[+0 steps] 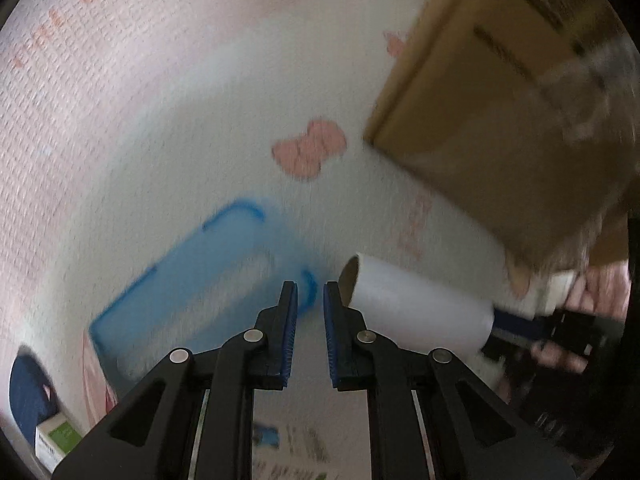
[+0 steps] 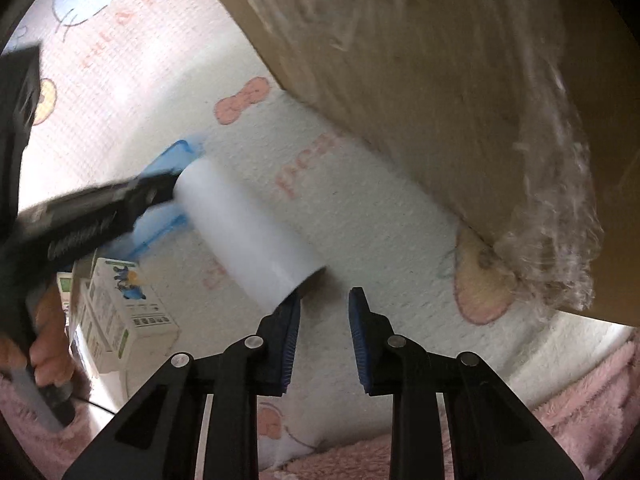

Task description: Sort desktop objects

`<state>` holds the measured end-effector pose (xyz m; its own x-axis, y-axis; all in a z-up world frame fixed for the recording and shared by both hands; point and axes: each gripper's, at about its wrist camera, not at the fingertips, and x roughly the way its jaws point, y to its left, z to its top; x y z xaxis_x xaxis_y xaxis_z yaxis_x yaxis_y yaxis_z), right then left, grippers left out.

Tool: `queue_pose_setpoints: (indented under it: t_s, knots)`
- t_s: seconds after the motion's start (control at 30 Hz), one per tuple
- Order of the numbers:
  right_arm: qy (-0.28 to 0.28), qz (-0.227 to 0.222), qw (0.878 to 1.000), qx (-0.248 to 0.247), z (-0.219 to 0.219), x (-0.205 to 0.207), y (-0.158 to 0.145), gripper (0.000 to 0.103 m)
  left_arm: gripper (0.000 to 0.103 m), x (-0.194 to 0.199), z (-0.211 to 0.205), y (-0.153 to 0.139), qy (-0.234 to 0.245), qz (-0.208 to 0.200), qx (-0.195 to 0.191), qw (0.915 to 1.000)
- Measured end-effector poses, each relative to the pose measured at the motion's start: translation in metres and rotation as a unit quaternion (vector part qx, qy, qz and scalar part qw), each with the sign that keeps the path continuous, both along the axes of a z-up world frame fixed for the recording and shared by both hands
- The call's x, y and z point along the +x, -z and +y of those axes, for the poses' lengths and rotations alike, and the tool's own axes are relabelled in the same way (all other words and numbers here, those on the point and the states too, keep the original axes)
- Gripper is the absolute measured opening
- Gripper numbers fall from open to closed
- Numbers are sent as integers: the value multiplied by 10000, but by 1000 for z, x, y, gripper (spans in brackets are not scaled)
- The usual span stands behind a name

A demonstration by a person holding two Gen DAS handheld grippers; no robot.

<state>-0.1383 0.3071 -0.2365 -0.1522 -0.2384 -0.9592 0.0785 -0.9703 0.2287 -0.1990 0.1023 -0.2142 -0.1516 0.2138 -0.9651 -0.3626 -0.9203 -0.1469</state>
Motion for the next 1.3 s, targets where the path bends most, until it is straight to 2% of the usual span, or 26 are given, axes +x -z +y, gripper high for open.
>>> queue_pose_setpoints:
  t_s: [0.13,0.23,0.37,0.4,0.53,0.67,0.77,1.03,1.17,1.3]
  knots:
    - [-89,-35,9999,50,0,7,-2,23,14,15,-6,2,-56,-98,-30,9999]
    - [-131,-2,9999,-22,1,11,-9,23,18,20,-15,0,-244,-107,37,9996]
    - [-142,-22,9998,-151,10,17,-15,24,38,23,-27,-6,-512,-39,122,9986]
    - [-107,-33,9997,-208,13,18,-17,25,40,24,-29,-7,-565,5,113,9983]
    - [237,136,9980,-576,21,31,-28,27,41,23,-39,-12,-725,-8,423,9965]
    - [762,451,9889,-1191,32,35,-42,27,41,25,-37,-13,-722,-1,569,9958]
    - [679,558,9879,-1279,26,35,-43,27,41,28,-28,-14,-600,83,569,9965]
    - [503,328,9890,-1355,17,37,-34,27,41,29,-22,-9,-366,-39,935,9949]
    - [398,454,9898,-1289,9,28,-26,27,41,25,-16,-8,-275,-50,986,9947]
    - [323,549,9892,-1316,6,23,-22,27,41,20,-14,-6,-197,-167,1268,9916]
